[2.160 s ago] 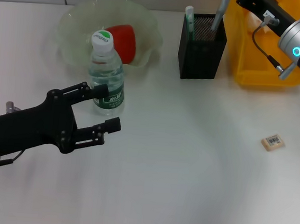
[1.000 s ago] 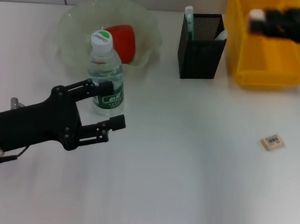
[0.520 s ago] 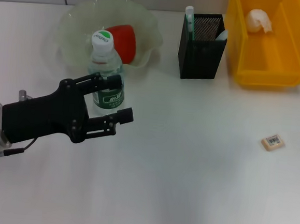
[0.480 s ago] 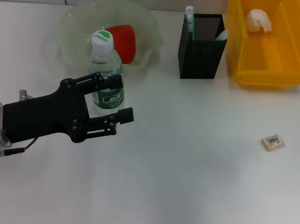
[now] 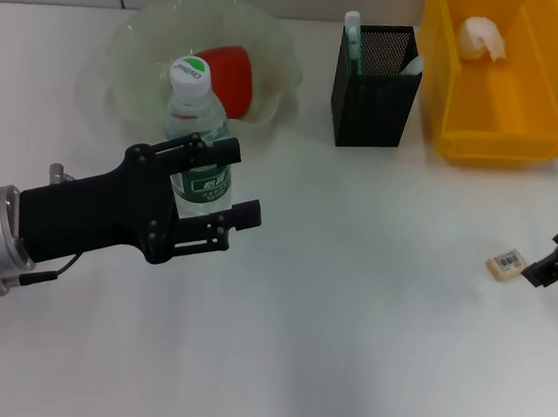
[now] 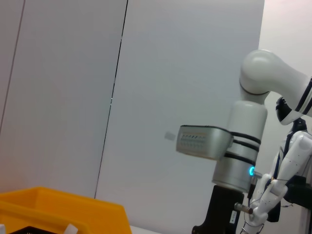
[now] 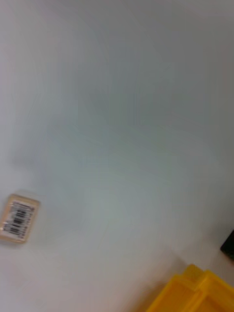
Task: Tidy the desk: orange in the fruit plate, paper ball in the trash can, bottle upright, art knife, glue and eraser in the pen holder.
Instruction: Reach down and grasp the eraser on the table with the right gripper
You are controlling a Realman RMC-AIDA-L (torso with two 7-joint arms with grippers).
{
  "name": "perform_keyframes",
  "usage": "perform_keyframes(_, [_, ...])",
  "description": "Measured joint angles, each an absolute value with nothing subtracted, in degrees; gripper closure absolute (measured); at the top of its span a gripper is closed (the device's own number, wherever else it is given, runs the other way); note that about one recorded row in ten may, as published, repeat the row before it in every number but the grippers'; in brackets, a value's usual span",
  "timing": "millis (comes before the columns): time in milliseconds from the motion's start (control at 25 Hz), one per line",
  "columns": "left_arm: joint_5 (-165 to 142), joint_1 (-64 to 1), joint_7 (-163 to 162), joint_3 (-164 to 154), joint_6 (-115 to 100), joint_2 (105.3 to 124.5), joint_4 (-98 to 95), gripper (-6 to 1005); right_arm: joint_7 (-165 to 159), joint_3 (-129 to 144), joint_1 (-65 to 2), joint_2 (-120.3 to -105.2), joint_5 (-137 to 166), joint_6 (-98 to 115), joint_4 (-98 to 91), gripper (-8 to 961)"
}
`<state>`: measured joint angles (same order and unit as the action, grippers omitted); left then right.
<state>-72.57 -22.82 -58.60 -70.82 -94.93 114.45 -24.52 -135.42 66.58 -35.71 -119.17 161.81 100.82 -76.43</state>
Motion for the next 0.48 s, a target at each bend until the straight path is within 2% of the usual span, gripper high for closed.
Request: perform_keyframes(480, [-72.6, -22.4, -58.1, -71.0, -94.6, 114.73, -24.4, 225, -135.8, 66.8, -39.5, -119.25, 161.8, 92.0, -63.8, 323])
